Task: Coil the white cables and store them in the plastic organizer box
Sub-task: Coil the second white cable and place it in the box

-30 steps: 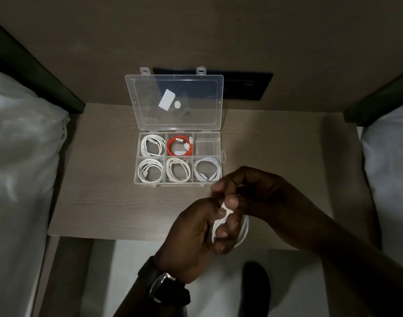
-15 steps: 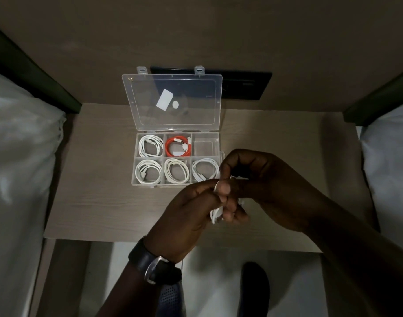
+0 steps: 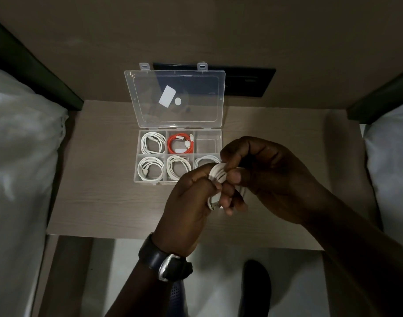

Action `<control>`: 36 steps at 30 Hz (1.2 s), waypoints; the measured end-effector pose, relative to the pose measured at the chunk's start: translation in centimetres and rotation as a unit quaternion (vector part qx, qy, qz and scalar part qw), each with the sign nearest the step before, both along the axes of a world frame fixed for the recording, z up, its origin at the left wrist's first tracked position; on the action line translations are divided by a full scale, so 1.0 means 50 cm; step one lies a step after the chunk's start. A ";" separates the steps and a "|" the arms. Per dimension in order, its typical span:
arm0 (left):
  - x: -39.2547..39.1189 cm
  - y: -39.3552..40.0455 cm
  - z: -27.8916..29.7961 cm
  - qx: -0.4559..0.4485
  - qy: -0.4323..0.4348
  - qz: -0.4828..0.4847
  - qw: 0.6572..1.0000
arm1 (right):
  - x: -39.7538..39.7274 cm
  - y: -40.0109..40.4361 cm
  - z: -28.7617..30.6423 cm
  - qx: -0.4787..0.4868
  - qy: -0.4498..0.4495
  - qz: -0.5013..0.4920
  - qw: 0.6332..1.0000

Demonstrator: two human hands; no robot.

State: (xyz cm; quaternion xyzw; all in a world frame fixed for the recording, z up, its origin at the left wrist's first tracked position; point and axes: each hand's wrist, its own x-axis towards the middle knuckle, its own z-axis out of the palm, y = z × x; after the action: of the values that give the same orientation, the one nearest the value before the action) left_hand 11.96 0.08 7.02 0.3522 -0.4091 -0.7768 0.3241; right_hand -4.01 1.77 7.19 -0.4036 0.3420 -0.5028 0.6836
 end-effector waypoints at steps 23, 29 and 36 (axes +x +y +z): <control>-0.060 -0.183 -0.183 -0.217 -0.359 0.078 0.904 | -0.017 -0.165 -0.174 0.075 0.229 -0.222 0.945; -0.062 -0.244 -0.240 -0.378 -0.532 0.013 0.758 | -0.007 -0.219 -0.244 0.088 0.389 -0.241 0.885; -0.037 -0.225 -0.259 -0.436 -0.469 0.006 0.768 | -0.003 -0.204 -0.253 0.009 0.564 -0.193 0.803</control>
State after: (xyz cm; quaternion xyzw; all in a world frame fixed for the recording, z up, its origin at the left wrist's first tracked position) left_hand 10.09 -11.16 -5.94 0.4959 -0.8031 -0.2506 0.2151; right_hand -4.17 -8.44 -5.45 -0.5357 0.7424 -0.3046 0.2627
